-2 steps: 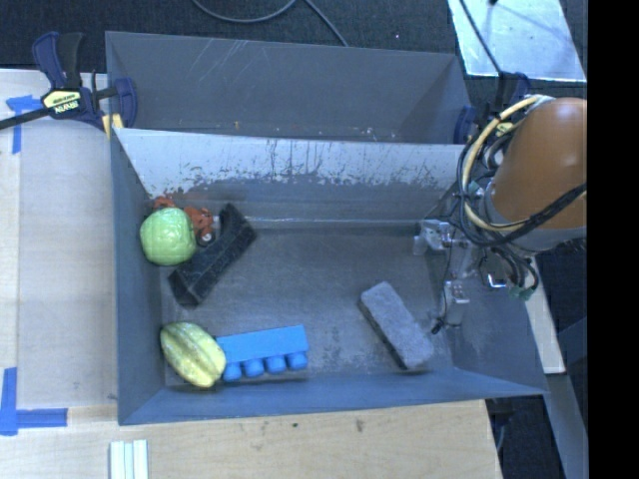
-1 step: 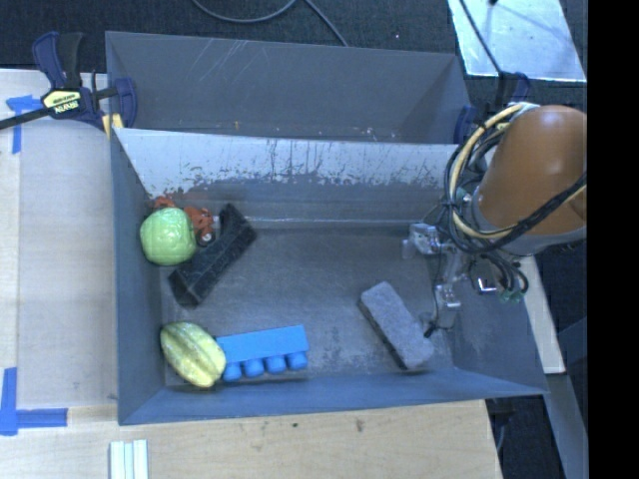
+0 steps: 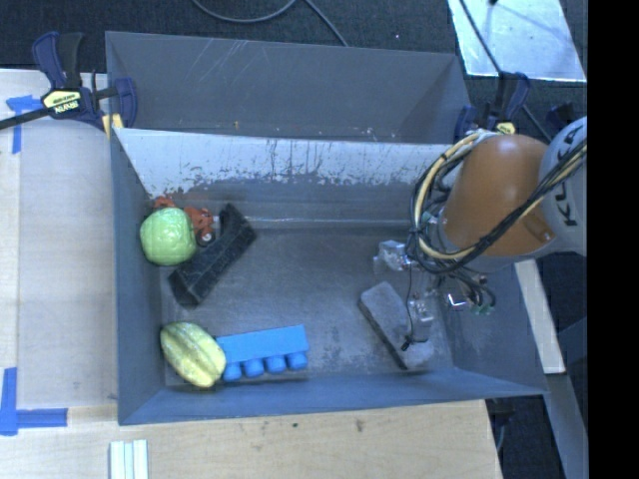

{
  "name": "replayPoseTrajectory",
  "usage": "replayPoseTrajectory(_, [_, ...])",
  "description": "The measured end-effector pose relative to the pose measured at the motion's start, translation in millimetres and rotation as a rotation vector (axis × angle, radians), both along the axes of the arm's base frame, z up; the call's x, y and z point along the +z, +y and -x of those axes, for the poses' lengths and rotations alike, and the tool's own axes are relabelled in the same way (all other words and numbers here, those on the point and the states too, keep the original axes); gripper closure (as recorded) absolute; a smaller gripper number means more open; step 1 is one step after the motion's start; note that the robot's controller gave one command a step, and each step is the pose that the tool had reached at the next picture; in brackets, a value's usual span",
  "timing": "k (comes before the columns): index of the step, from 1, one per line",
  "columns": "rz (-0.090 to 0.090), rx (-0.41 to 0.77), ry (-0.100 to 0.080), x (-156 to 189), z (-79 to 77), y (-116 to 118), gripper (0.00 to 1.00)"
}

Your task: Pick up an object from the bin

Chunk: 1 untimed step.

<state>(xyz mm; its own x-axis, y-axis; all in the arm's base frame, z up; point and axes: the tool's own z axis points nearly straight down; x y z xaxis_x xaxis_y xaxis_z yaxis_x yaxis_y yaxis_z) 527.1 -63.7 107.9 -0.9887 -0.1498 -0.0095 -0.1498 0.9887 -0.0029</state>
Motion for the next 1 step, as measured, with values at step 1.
replayPoseTrajectory(1, [0.002, 0.131, 0.000, -37.2, 13.9, 31.7, 1.00])
